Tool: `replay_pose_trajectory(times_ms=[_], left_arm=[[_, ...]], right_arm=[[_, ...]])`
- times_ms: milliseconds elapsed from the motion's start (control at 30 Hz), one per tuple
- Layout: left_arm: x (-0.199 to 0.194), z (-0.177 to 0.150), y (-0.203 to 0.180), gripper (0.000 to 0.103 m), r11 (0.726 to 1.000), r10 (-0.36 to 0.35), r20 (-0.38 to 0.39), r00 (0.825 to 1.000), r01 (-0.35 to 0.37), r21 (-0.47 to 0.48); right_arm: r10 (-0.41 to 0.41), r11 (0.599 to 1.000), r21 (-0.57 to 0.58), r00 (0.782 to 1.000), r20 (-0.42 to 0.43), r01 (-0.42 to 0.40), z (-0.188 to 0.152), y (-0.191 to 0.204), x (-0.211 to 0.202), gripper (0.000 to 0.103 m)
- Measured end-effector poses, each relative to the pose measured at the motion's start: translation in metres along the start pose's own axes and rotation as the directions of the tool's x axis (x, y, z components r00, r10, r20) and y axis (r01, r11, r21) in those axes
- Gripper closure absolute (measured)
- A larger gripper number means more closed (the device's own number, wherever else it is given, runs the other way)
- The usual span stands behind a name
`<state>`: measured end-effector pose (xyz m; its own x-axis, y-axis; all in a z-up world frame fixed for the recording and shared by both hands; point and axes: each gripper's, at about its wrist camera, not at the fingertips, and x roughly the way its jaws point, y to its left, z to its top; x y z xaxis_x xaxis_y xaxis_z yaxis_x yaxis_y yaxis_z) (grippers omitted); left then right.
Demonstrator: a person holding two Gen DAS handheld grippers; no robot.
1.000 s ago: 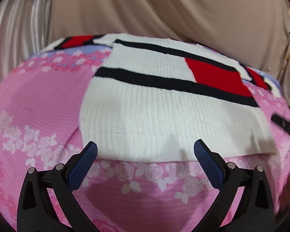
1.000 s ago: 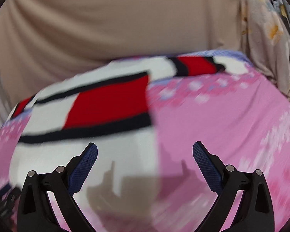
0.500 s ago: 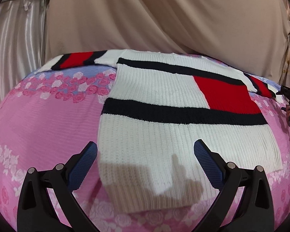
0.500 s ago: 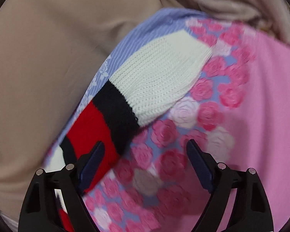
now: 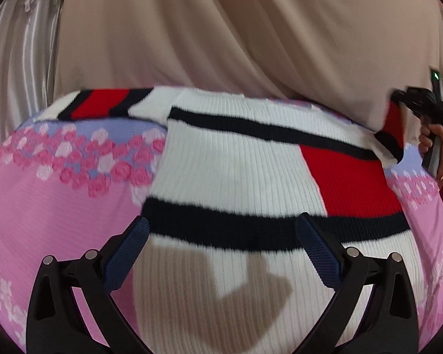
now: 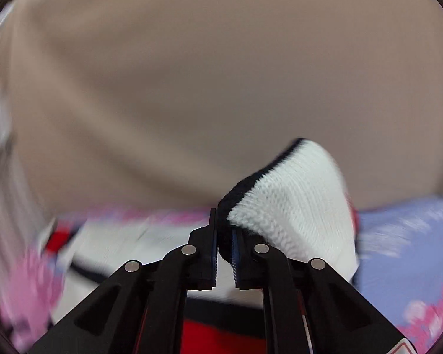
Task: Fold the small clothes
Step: 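Grasp the sweater sleeve with the right gripper and lift it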
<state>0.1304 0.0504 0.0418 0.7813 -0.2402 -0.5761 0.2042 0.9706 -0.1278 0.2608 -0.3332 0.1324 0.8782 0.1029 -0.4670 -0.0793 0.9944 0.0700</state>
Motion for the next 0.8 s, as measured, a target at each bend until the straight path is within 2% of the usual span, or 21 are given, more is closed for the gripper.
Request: replay_pose_trajectory(times_ms=[67,100,167,233,300,367,467,567,667,700,733,767,800], left_arm=[[0.004,0.010,-0.001,0.005,1.000,-0.009,0.019,1.000,0.009,-0.009],[0.010,0.015,-0.001,0.005,1.000,-0.019,0.014,1.000,0.019,-0.017],[0.021,0.022,0.000,0.005,0.998,-0.040,-0.017,0.999,0.039,-0.038],[0.034,0.030,0.006,0.005,0.995,-0.073,-0.059,0.996,0.068,-0.076],[0.046,0.038,0.016,0.006,0.989,-0.098,-0.080,0.992,0.088,-0.117],[0.054,0.045,0.022,0.006,0.986,-0.110,-0.080,0.991,0.099,-0.133],[0.067,0.055,0.020,0.006,0.986,-0.109,-0.075,0.991,0.099,-0.134],[0.073,0.061,0.005,0.006,0.984,-0.135,-0.062,0.989,0.127,-0.126],[0.072,0.063,-0.011,0.005,0.981,-0.170,-0.048,0.984,0.164,-0.107],[0.069,0.062,-0.015,0.005,0.981,-0.173,-0.046,0.984,0.168,-0.092],[0.066,0.059,-0.020,0.005,0.983,-0.173,-0.044,0.984,0.170,-0.061],[0.063,0.058,-0.022,0.005,0.986,-0.165,-0.040,0.985,0.164,-0.035],[0.061,0.058,-0.022,0.005,0.988,-0.154,-0.035,0.988,0.153,-0.015]], right_arm=[[-0.001,0.993,-0.120,0.995,-0.100,-0.011,-0.024,0.053,0.037,0.081],[-0.014,0.988,-0.152,0.989,-0.146,-0.008,-0.044,0.075,0.055,0.081],[-0.021,0.989,-0.145,0.986,-0.165,-0.003,-0.059,0.083,0.057,0.081],[-0.001,0.998,-0.059,0.987,-0.161,-0.009,-0.072,0.073,0.040,0.076],[-0.005,0.999,0.039,0.989,-0.147,0.011,-0.080,0.045,0.022,0.054],[-0.031,0.992,0.117,0.991,-0.130,0.046,-0.087,0.017,0.008,0.045],[0.000,0.967,0.251,0.983,-0.186,0.048,-0.085,-0.012,0.008,0.043],[0.150,0.925,0.376,0.959,-0.239,-0.051,-0.080,-0.024,0.032,0.043],[0.155,0.902,0.432,0.944,-0.290,-0.015,-0.082,-0.026,0.060,0.043],[0.144,0.899,0.437,0.946,-0.291,-0.002,-0.081,-0.025,0.066,0.053],[0.146,0.899,0.438,0.948,-0.282,-0.008,-0.073,-0.020,0.073,0.069],[0.205,0.890,0.452,0.939,-0.275,-0.061,-0.060,-0.012,0.084,0.101],[0.242,0.878,0.469,0.936,-0.254,-0.099,-0.051,-0.006,0.088,0.101]])
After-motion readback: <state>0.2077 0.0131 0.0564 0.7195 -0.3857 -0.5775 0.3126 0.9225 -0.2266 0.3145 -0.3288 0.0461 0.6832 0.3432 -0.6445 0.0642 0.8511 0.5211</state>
